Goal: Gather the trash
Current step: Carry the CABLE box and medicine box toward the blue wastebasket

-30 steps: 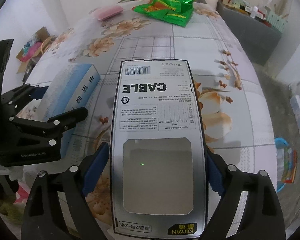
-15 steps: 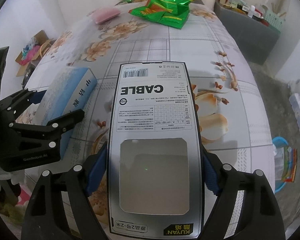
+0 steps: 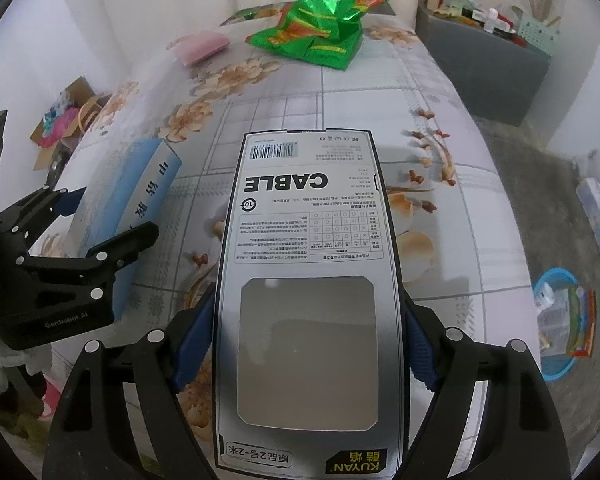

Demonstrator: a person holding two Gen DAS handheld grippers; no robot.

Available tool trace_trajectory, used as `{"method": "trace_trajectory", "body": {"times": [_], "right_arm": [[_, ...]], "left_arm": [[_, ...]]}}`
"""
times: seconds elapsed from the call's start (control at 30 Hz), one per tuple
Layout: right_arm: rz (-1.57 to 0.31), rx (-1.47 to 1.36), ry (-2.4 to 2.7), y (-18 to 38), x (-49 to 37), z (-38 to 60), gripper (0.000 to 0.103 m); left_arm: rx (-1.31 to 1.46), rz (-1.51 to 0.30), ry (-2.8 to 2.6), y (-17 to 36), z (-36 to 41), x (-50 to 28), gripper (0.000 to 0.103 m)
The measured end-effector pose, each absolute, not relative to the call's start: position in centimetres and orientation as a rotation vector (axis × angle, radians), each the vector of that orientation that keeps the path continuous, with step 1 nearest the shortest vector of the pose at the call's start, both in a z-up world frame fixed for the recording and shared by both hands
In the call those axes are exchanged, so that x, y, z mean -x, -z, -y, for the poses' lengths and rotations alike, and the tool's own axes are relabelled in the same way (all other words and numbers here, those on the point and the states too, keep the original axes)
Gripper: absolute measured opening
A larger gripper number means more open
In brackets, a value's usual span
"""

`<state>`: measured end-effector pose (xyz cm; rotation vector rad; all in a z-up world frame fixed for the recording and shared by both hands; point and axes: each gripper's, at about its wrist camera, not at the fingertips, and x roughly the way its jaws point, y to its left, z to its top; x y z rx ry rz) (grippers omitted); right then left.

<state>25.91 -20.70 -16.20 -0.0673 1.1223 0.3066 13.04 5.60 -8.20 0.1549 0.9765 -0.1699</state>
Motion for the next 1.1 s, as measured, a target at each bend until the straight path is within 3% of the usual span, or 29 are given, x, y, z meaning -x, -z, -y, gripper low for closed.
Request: {"method": "trace_trajectory", "body": {"times": [0.6, 0.9, 1.1], "right_arm": [[-1.023, -0.124, -0.199, 13.2, -24.8, 28.0, 0.077], [-0.932, -0.381, 0.043, 12.6, -21.5, 41.2, 0.077], [-0.906, -0.640, 0.258, 15.8, -17.3, 51.9, 0.077]], "left_arm": [[-0.205, -0.876, 0.376, 3.4, 1.3, -14.6, 0.078], [-0.267, -0.865, 0.671, 1.1, 14.9, -18.5, 0.077], [-0.275, -0.992, 0.883, 2.6, 27.3, -20.6, 0.077]]}}
